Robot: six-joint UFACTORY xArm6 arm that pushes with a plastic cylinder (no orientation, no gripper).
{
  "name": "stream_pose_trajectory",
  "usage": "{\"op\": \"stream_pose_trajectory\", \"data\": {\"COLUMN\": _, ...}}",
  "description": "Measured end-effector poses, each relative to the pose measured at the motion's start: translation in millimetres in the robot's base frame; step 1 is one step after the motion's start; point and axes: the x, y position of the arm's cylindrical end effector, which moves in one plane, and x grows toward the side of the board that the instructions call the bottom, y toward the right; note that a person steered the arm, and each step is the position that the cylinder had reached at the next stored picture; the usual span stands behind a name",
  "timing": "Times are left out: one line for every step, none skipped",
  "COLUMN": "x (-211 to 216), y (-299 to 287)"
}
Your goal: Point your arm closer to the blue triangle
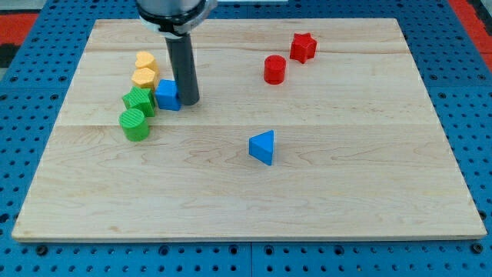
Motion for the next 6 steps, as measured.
{"op": "stream_pose_trajectory", "data": {"x": -10, "y": -10}}
{"op": "stream_pose_trajectory", "data": {"x": -13, "y": -15}}
{"op": "stream_pose_trajectory", "data": {"x": -15, "y": 4}}
{"op": "stream_pose_trajectory", "data": {"x": -11, "y": 98}}
{"op": "stream_pose_trajectory", "data": {"x": 35, "y": 189}}
{"op": "stream_pose_trajectory", "data": {"x": 81, "y": 240}}
